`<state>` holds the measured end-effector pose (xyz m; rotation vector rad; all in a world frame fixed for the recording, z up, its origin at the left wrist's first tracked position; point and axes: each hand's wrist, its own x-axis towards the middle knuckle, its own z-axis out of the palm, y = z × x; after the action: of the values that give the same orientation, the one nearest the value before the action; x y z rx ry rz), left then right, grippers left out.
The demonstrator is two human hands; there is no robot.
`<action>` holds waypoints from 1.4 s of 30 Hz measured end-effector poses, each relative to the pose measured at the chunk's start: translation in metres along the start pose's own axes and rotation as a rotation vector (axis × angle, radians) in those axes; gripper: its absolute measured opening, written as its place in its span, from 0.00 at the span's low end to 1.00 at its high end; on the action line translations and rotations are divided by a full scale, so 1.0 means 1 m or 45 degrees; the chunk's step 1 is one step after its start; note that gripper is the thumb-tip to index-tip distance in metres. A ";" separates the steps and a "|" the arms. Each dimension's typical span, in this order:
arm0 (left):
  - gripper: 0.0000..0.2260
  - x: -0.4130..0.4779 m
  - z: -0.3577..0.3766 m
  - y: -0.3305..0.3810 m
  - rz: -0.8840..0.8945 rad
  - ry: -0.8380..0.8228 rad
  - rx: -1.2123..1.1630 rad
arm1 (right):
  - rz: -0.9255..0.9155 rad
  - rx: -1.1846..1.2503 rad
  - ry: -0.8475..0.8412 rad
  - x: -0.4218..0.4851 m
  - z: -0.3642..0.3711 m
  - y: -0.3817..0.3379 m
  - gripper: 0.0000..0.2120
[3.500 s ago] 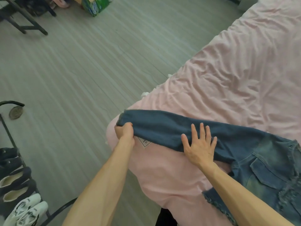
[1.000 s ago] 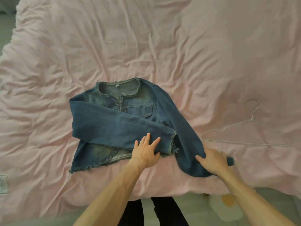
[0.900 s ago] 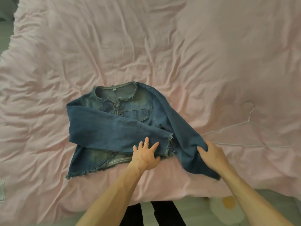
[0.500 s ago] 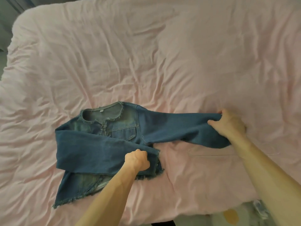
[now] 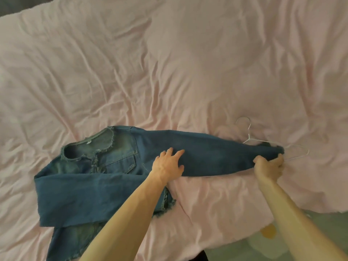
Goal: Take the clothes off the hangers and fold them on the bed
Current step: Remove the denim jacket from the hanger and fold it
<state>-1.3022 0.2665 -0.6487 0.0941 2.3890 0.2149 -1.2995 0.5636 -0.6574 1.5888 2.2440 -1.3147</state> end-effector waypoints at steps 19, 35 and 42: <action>0.17 -0.006 -0.016 0.032 -0.057 -0.143 -0.706 | -0.652 -0.476 -0.675 -0.062 -0.048 -0.083 0.12; 0.30 -0.200 -0.009 -0.215 -0.299 -0.159 -2.606 | -0.298 -0.320 -1.772 -0.371 0.168 -0.063 0.10; 0.21 -0.263 0.076 -0.289 -0.778 0.186 -2.544 | -0.346 -0.743 -1.827 -0.446 0.250 0.023 0.09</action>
<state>-1.0596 -0.0418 -0.5812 -1.4733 1.2062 2.0359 -1.1732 0.0717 -0.5961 -0.0297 1.5491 -1.0540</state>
